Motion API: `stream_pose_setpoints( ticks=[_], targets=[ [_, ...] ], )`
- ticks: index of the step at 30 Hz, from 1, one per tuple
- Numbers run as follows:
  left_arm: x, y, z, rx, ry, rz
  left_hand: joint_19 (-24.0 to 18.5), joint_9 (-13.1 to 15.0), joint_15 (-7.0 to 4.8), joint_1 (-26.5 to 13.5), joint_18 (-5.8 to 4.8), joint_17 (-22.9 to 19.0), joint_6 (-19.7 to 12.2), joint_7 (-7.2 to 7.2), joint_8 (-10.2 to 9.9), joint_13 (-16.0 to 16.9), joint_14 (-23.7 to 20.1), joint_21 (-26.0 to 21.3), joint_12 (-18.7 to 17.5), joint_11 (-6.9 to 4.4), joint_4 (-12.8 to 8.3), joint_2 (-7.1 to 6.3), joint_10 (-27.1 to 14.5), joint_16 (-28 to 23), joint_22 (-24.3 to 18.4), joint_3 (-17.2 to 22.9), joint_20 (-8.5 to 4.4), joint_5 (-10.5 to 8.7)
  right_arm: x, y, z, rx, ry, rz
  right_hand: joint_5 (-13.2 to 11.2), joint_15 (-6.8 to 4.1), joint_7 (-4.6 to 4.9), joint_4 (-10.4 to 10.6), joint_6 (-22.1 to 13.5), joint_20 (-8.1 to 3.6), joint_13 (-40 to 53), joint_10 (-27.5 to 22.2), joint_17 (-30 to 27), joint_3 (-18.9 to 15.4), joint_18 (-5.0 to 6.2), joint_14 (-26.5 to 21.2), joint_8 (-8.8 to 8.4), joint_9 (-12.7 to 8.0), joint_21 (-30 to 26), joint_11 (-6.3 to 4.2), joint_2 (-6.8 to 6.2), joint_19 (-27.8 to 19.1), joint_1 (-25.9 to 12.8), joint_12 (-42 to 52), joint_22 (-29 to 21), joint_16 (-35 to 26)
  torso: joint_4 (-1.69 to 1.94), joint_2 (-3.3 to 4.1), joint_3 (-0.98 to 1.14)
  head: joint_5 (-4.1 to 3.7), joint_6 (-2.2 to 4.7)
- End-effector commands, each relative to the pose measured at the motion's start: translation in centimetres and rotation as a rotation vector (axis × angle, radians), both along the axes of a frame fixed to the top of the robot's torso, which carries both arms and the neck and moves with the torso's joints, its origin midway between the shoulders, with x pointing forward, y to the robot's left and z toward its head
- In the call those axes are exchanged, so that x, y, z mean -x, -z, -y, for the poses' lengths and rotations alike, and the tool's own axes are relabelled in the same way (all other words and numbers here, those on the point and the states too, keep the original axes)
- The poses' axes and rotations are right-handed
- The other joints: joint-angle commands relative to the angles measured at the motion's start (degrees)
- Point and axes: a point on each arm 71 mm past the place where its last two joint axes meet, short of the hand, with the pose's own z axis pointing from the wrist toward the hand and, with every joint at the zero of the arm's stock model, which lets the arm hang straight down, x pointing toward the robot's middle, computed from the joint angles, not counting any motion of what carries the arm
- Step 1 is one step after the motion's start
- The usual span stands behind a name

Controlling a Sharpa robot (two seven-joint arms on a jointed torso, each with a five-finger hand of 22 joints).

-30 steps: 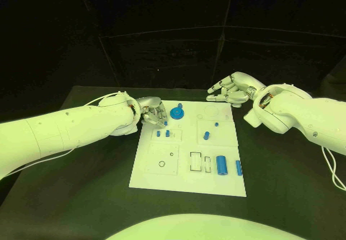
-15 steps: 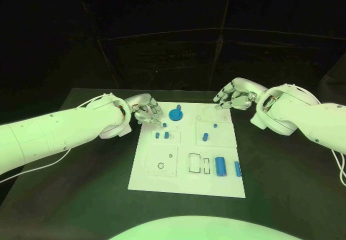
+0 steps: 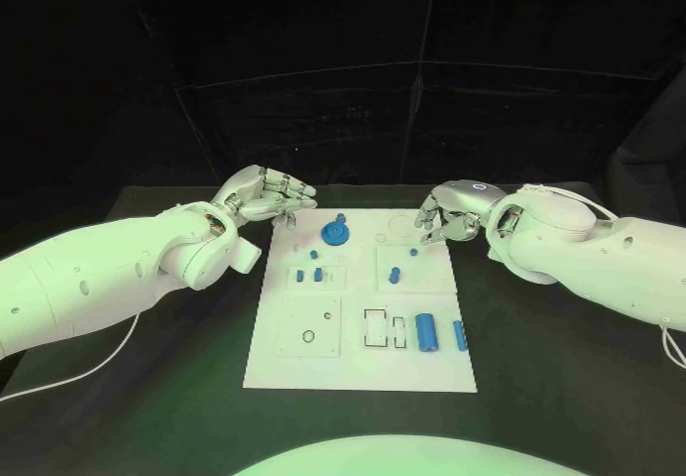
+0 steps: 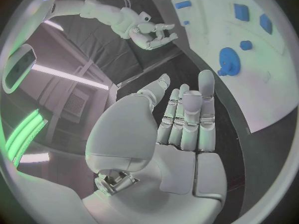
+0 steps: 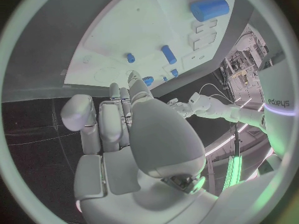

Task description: Assemble the parts on the task board

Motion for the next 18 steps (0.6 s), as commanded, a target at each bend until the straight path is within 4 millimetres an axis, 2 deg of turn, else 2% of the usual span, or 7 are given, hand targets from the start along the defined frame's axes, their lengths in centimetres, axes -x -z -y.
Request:
stream_pose_setpoints(
  ticks=[1,9,13,18],
  targets=[
    [0.1,-0.7,-0.4,0.249,-0.050,-0.012,-0.41,-0.08,-0.15,0.31,0.37,-0.23,0.35,-0.25,0.12,0.11,-0.26,-0.26,0.50,-0.04,-0.13,0.61,0.40,-0.21,-0.11,0.41,-0.09,0.17,0.3,0.4,-0.4,0.110,-0.016,0.046,-0.44,0.44,0.60,-0.36,0.16,0.32,-1.33,-0.16,-0.21,0.30,0.55,1.37,-0.53,-0.04,-0.18,0.70,-0.14,0.13,0.58,-0.80,-0.08,-0.29,0.10,0.02,0.04,-0.17,0.12],
    [0.2,-0.8,-0.4,0.300,-0.066,-0.022,-0.52,-0.09,-0.23,0.69,0.38,-1.37,0.53,-0.31,0.27,0.19,-0.79,-0.57,0.91,-0.13,-0.37,0.82,0.44,-0.75,-0.30,0.67,-0.18,0.17,0.6,1.3,-1.0,0.126,-0.037,0.029,-1.79,0.69,0.86,-0.79,0.29,0.56,-3.87,-0.04,-0.21,1.40,0.54,1.44,-1.27,-0.04,-0.08,0.98,0.22,0.22,1.31,-2.06,0.11,-0.22,0.02,0.04,-0.01,-0.18,0.10],
    [0.2,-0.8,-0.4,0.310,-0.076,-0.018,-0.54,-0.18,-0.21,0.83,0.36,-1.66,0.16,-0.16,0.12,0.17,-0.93,-0.75,1.03,-0.02,-0.56,0.69,0.09,-0.86,-0.42,0.73,-0.22,0.17,0.8,1.7,-1.4,0.125,-0.049,0.022,-2.22,0.70,0.88,-1.01,0.45,0.60,-4.85,0.29,-0.17,2.08,0.49,1.52,-1.54,-0.03,0.14,1.00,0.44,0.40,1.66,-2.44,0.46,-0.10,-0.06,0.05,0.06,-0.04,0.13],
    [0.2,-0.9,-0.3,0.319,-0.070,-0.020,-0.54,-0.19,-0.19,0.87,0.35,-1.60,0.11,-0.12,0.12,0.17,-0.90,-0.79,1.08,0.00,-0.60,0.72,0.01,-0.82,-0.45,0.78,-0.22,0.18,0.8,2.0,-1.9,0.127,-0.066,0.010,-2.72,0.73,0.94,-1.37,0.62,0.60,-6.08,0.68,-0.50,3.14,0.48,1.52,-1.88,-0.04,0.23,1.04,0.65,0.45,2.16,-2.94,0.53,-0.22,0.02,0.05,0.02,-0.14,0.08]
  ],
)
